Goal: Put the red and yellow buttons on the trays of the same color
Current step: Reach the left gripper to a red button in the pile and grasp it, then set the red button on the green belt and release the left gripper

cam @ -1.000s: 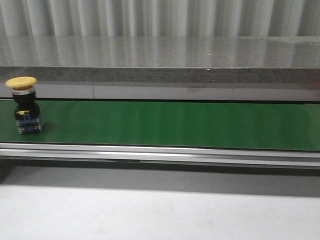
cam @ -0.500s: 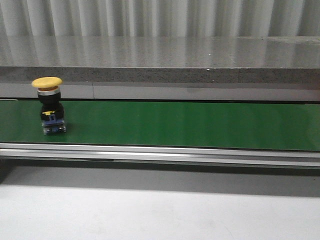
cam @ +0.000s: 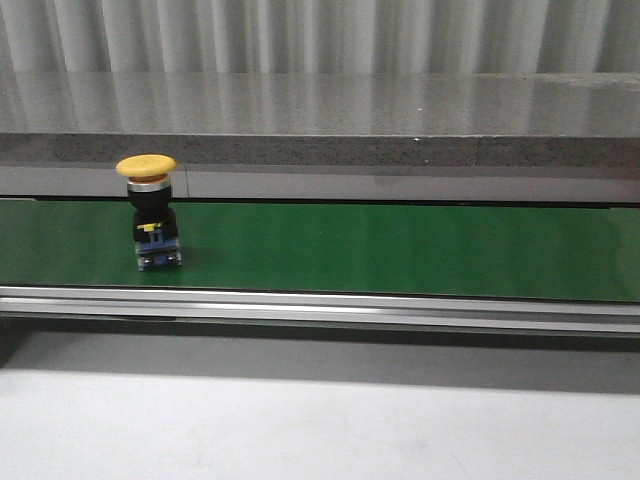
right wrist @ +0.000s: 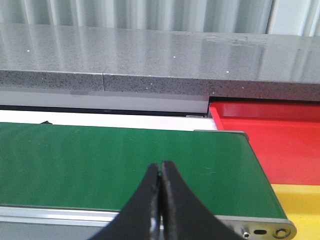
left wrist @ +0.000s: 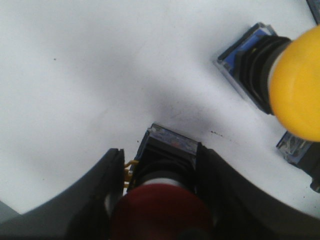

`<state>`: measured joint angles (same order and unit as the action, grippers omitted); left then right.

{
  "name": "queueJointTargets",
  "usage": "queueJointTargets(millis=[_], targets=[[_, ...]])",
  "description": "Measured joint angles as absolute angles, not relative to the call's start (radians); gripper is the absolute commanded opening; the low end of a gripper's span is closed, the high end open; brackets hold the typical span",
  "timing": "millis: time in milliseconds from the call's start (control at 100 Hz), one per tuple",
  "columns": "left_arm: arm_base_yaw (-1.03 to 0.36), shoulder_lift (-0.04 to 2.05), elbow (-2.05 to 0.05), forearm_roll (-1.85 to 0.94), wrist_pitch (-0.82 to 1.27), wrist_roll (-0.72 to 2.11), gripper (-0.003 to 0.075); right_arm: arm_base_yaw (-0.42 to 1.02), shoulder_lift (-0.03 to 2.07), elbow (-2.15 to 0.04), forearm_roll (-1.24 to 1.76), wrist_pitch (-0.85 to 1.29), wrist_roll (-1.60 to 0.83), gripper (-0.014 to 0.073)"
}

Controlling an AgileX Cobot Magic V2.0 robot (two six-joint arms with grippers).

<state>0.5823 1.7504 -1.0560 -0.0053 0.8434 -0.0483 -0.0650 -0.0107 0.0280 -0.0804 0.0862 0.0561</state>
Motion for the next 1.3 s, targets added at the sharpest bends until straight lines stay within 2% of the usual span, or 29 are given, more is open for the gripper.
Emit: queueJointTargets(millis=[150, 340, 580, 940, 1160, 1230, 1300], targets=[[0.582, 1.701, -1.056, 0.000, 0.845, -0.047, 0.0100, -0.065, -0.011, 0.028, -0.080, 0.086, 0.056, -0.0065], [0.582, 1.536, -1.056, 0.000, 0.863, -0.032, 0.0100, -0.065, -0.011, 0.028, -0.080, 0.086, 0.056, -0.0065], [0.453, 1.371, -1.087, 0.016, 0.911, 0.000, 0.0100, -0.065, -0.011, 0.028, -0.080, 0.086, 0.056, -0.0065], [0.160, 1.433, -1.198, 0.014, 0.983, 0.000, 0.0102, -0.065, -0.011, 0.028, -0.080, 0.086, 0.056, -0.0065], [0.067, 1.553, -1.230, 0.006, 0.995, 0.000, 0.0108, -0.065, -0.011, 0.028, -0.080, 0.086, 0.056, -0.0065], [0.061, 1.583, -1.232, 0.000, 0.995, 0.000, 0.0153, -0.065, -0.011, 0.028, -0.080, 0.086, 0.056, -0.0065], [0.061, 1.606, -1.232, 0.000, 0.995, 0.005, 0.0276, -0.065, -0.011, 0.028, -0.080, 0.086, 0.056, -0.0065]])
